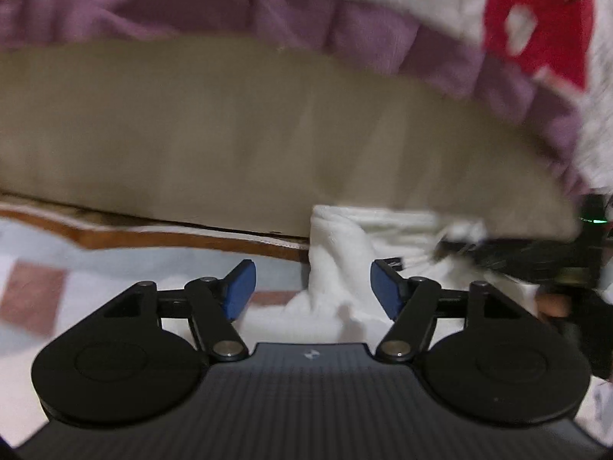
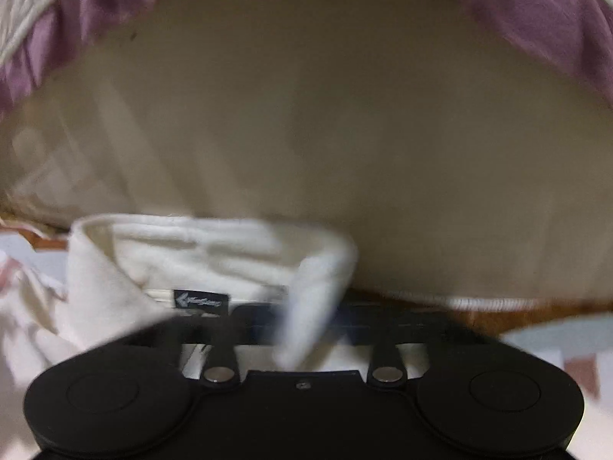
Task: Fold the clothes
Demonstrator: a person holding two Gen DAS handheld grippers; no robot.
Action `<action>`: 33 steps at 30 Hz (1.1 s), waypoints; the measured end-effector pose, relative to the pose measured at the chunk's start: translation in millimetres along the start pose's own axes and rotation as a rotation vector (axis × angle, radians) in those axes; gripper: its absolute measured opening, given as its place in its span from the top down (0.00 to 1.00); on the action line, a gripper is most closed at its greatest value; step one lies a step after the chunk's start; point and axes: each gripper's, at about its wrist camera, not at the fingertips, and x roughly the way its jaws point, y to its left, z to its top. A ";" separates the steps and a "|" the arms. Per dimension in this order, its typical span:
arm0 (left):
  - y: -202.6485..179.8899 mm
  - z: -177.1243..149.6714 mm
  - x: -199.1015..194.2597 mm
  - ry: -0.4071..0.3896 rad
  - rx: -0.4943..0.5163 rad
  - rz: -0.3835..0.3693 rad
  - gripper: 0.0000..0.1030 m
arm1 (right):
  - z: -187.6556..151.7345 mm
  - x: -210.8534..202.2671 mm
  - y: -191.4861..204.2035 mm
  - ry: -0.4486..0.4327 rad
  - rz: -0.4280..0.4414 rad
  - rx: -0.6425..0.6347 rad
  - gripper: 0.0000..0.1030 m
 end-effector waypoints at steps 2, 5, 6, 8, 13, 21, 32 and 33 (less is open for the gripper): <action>-6.3 -2.5 26.2 0.078 0.047 -0.038 0.36 | -1.7 -17.8 -1.0 -0.079 0.008 0.026 0.90; -19.9 -14.6 45.8 0.118 0.169 -0.009 0.78 | -1.1 -45.3 1.0 -0.173 0.033 -0.013 0.90; -26.8 -16.0 45.4 0.098 0.207 0.020 0.84 | 0.3 -49.3 0.4 -0.183 0.039 -0.015 0.90; -42.9 -13.6 40.4 0.040 0.260 0.083 0.88 | 2.7 -52.0 -0.7 -0.195 0.043 -0.019 0.90; -85.0 -16.7 64.6 -0.030 0.407 0.265 0.87 | 2.3 -33.9 -4.8 -0.186 0.012 0.008 0.80; -81.9 -27.8 41.0 -0.065 0.301 0.271 0.59 | 1.1 -50.8 -41.2 -0.068 0.130 0.183 0.41; -95.9 -71.9 -27.6 0.106 0.260 0.209 0.57 | -30.0 -119.8 -158.3 0.175 -0.091 -0.188 0.53; -86.4 -79.4 -29.4 0.123 0.244 0.212 0.57 | -33.9 -116.9 -163.1 0.176 -0.091 -0.161 0.56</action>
